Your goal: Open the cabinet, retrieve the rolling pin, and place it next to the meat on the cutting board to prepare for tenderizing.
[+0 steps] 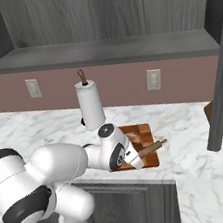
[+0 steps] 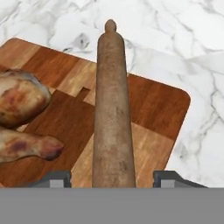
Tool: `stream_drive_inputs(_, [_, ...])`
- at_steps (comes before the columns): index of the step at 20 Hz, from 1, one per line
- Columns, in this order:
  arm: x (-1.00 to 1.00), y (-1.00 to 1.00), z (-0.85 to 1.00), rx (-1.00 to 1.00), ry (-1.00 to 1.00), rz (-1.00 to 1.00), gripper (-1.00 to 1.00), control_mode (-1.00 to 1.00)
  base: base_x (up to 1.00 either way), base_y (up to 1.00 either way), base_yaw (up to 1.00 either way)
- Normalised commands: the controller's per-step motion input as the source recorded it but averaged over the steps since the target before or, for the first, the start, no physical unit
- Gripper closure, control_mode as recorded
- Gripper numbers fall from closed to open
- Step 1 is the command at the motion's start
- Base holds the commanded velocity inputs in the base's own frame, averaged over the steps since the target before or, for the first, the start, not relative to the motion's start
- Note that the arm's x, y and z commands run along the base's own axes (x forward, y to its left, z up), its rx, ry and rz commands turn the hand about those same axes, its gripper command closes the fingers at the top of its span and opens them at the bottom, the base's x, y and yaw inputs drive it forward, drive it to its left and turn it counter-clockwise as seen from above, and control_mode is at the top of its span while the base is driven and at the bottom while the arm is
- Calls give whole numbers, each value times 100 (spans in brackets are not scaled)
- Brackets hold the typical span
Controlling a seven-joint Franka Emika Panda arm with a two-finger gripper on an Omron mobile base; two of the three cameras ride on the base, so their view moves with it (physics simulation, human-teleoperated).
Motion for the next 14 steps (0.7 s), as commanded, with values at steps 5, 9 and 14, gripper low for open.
stream_drive_inputs(5, [-17, 3, 5, 0, 0, 2, -100, -100, 0, 0, 0])
stream_drive_inputs(9, [-22, 15, 22, 0, 0, 3, -100, -100, 0, 0, 0])
stream_drive_inputs(14, [-18, 20, 40, 0, 0, 3, -100, -100, 0, 0, 0])
